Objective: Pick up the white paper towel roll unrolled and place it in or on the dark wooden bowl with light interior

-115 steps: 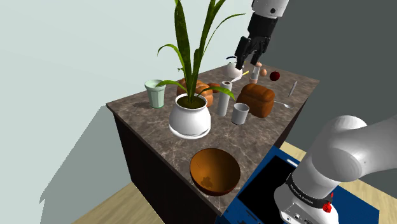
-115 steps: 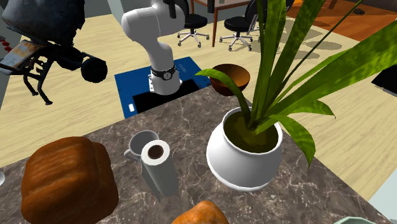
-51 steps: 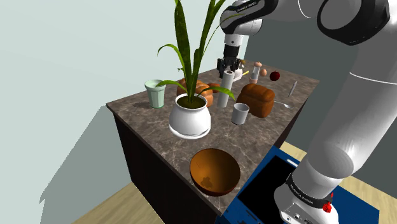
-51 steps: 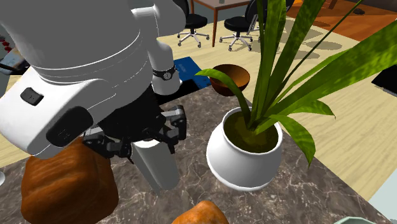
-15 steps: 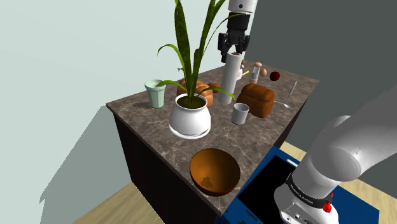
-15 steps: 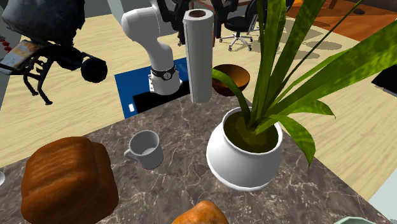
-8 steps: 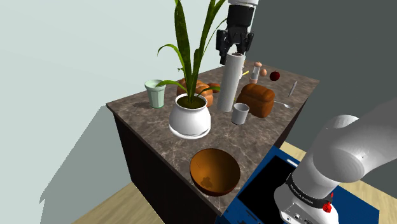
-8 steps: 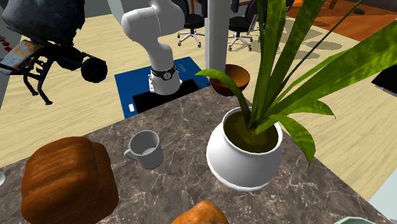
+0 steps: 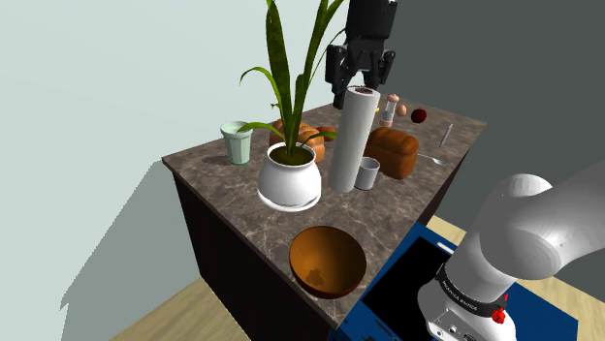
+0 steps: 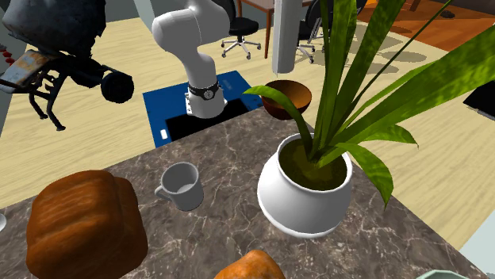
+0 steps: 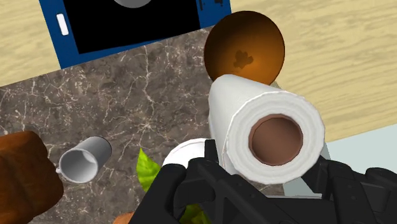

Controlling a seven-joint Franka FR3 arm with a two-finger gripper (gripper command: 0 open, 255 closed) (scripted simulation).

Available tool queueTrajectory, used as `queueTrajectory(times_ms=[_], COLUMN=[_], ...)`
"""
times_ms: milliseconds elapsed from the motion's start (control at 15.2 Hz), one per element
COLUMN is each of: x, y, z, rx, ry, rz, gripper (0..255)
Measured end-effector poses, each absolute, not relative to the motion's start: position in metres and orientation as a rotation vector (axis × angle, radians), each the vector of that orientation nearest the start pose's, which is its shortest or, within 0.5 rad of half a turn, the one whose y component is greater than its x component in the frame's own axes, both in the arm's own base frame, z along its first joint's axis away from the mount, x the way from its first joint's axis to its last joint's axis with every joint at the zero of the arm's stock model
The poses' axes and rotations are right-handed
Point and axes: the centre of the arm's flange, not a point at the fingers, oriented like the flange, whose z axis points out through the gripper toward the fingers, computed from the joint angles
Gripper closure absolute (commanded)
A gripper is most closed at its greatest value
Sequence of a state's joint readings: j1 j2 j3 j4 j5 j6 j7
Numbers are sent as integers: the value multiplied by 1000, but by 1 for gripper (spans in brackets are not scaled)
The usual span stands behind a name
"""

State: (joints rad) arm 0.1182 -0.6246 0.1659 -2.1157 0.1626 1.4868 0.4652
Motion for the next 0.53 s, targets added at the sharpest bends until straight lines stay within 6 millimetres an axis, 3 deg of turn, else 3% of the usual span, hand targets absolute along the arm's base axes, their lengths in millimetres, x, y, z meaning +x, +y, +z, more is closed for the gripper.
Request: queueTrajectory(times_ms=[396, 528], x=[278, 270], y=[198, 205], z=[652, 648], rx=[-3068, -3069], ry=[307, 307], rz=[52, 52], gripper=[255, 255])
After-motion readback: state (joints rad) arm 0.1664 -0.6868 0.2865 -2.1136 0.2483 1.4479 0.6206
